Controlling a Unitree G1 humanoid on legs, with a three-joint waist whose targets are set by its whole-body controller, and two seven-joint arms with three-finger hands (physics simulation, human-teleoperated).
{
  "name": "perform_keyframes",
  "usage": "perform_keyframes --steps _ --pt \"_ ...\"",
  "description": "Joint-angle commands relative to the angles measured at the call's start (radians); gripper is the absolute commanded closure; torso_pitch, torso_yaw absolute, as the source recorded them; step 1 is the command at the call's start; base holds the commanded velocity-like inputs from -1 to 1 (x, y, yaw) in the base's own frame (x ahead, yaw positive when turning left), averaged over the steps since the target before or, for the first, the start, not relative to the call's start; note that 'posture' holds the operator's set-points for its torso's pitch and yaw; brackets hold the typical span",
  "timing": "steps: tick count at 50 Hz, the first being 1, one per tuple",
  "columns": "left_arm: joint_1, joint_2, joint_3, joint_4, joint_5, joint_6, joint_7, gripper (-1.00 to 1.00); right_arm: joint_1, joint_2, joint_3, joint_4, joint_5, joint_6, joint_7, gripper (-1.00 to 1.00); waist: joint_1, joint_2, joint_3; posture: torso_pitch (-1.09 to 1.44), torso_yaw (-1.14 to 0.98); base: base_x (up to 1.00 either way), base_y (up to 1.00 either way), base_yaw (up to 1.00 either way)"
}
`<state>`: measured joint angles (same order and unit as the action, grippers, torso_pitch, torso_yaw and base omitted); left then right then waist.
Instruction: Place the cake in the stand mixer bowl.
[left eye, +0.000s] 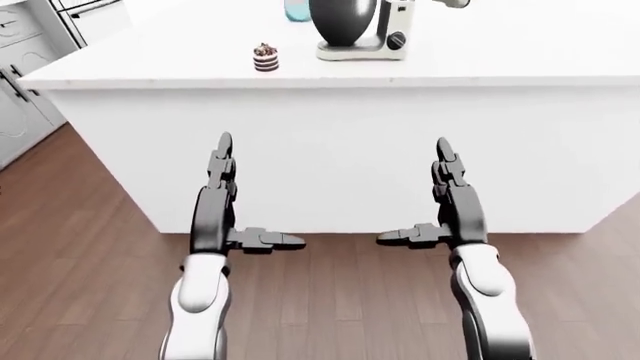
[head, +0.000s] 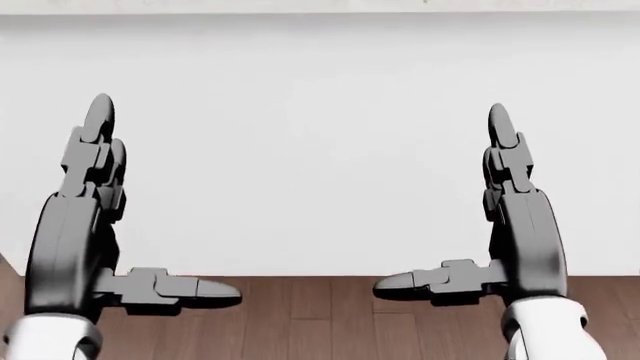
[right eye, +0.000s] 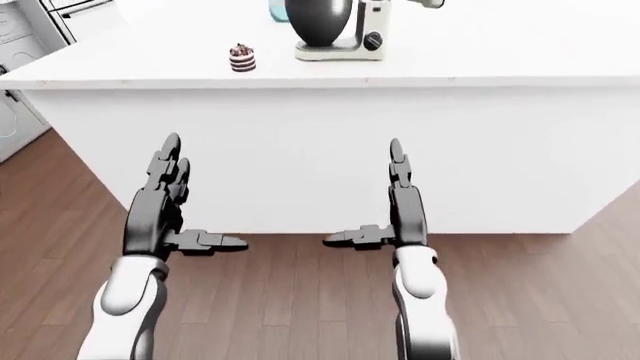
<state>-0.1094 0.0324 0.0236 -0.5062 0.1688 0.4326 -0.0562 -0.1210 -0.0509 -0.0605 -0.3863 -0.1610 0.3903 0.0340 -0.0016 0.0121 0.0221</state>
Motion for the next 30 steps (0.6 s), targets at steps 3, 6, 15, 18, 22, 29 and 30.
perform_keyframes --steps 3,6,15,18,22,29,30 --pt "-0.023 0.005 0.004 -0.044 0.005 -0.023 0.005 -1.00 -0.022 -0.002 0.002 -0.059 -0.003 -0.030 -0.002 -1.00 0.003 0.009 -0.011 0.00 0.00 0.12 0.00 0.00" --pt "-0.024 0.005 0.005 -0.055 0.006 -0.014 0.003 -1.00 -0.021 -0.002 0.002 -0.066 -0.005 -0.026 -0.001 -1.00 0.002 0.024 -0.003 0.00 0.00 0.14 0.00 0.00" --pt "-0.029 0.004 0.003 -0.061 0.008 -0.006 0.004 -1.00 -0.019 -0.001 0.001 -0.076 -0.007 -0.023 0.001 -1.00 0.013 -0.003 0.014 0.00 0.00 0.20 0.00 0.00" --pt "-0.029 0.003 0.003 -0.059 0.005 -0.009 0.004 -1.00 -0.019 -0.001 0.002 -0.071 -0.009 -0.024 -0.001 -1.00 0.018 -0.056 0.011 0.00 0.00 0.30 0.00 0.00" --pt "-0.025 0.001 -0.004 -0.076 0.010 -0.001 0.006 -1.00 -0.016 -0.001 0.000 -0.072 -0.008 -0.027 0.000 -1.00 0.011 -0.077 0.022 0.00 0.00 0.30 0.00 0.00" --pt "-0.025 0.001 0.005 -0.072 0.007 -0.013 0.010 -1.00 -0.010 -0.003 -0.004 -0.064 -0.007 -0.044 -0.003 -1.00 -0.003 -0.007 0.014 0.00 0.00 0.30 0.00 0.00" --pt "-0.024 0.001 0.003 -0.072 0.008 -0.015 0.012 -1.00 -0.011 -0.003 -0.007 -0.062 -0.004 -0.045 -0.002 -1.00 -0.007 0.012 0.009 0.00 0.00 0.30 0.00 0.00"
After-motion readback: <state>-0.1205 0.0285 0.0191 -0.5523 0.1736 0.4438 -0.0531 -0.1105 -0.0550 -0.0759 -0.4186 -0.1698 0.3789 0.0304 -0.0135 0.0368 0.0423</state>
